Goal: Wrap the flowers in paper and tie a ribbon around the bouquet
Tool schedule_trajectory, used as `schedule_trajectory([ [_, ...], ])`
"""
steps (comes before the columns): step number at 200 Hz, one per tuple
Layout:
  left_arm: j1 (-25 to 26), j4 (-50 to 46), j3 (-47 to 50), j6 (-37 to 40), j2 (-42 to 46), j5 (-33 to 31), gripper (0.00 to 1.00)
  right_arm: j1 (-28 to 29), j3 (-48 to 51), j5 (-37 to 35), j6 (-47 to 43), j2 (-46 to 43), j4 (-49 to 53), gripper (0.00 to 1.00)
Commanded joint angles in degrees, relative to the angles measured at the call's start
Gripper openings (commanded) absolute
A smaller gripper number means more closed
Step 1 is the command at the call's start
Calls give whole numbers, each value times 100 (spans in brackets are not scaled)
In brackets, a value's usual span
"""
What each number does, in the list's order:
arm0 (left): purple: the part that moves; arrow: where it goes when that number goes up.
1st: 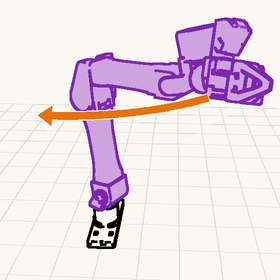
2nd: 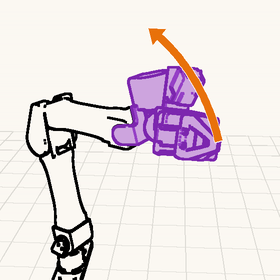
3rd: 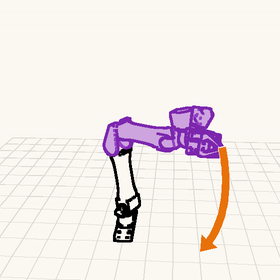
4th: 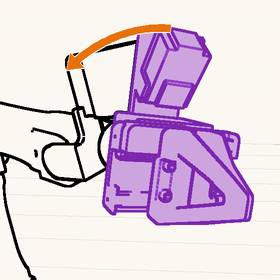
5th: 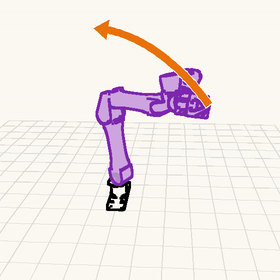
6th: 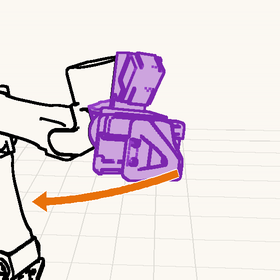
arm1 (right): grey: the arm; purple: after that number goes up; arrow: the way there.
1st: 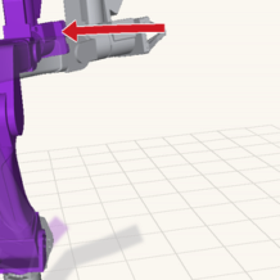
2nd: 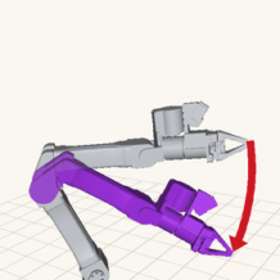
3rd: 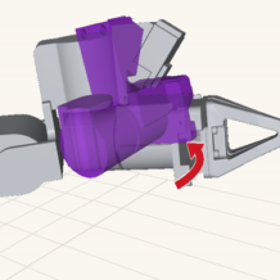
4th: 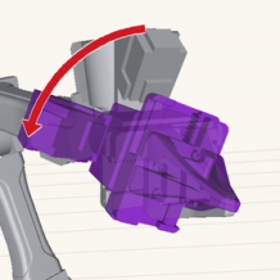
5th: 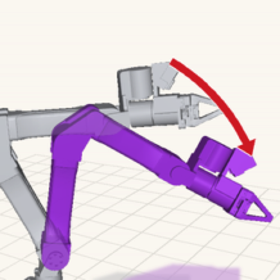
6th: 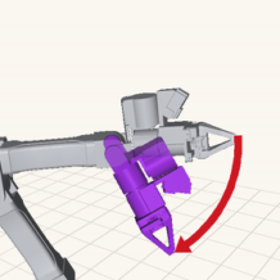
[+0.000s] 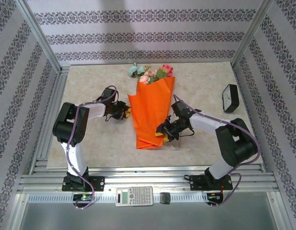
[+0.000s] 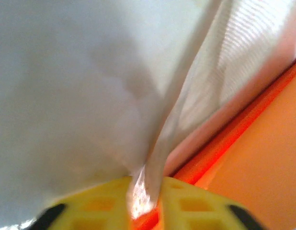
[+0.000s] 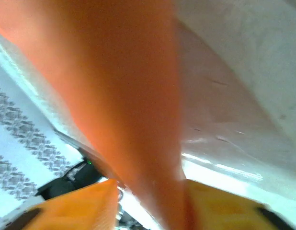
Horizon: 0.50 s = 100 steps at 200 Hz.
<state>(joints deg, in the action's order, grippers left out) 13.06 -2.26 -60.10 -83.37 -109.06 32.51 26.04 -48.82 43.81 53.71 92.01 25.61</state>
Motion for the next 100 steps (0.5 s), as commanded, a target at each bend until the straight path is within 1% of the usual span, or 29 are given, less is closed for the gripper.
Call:
schedule_trajectory([
  [1, 5, -809, -15, 140, 501, -225, 38, -21, -359, -594, -330, -353, 941, 55],
  [17, 6, -1405, -122, 289, 855, -428, 47, -173, -521, -1101, -378, -727, 1427, 61],
  [25, 6, -1637, -146, 325, 1018, -524, 50, -274, -614, -1323, -411, -893, 1651, 62],
  [40, -6, -1965, -191, 380, 1240, -628, 54, -513, -780, -1831, -430, -1196, 2163, 65],
  [53, -56, -2149, -213, 401, 1410, -679, 55, -732, -818, -2355, -358, -1506, 2626, 67],
  [62, -95, -2214, -213, 424, 1529, -716, 55, -878, -698, -2661, -243, -1726, 2790, 66],
  [71, -144, -2304, -265, 523, 1608, -686, 55, -998, -504, -2689, -82, -1880, 2805, 65],
  [78, -146, -2390, -373, 707, 1622, -621, 55, -1048, -275, -2554, 133, -1966, 2793, 63],
  [91, -123, -2899, -735, 1136, 1536, -464, 55, -962, 122, -2148, 668, -2002, 2701, 60],
  [100, -8, -3135, -906, 1403, 1494, -354, 55, -855, 319, -1916, 1105, -2038, 2589, 60],
])
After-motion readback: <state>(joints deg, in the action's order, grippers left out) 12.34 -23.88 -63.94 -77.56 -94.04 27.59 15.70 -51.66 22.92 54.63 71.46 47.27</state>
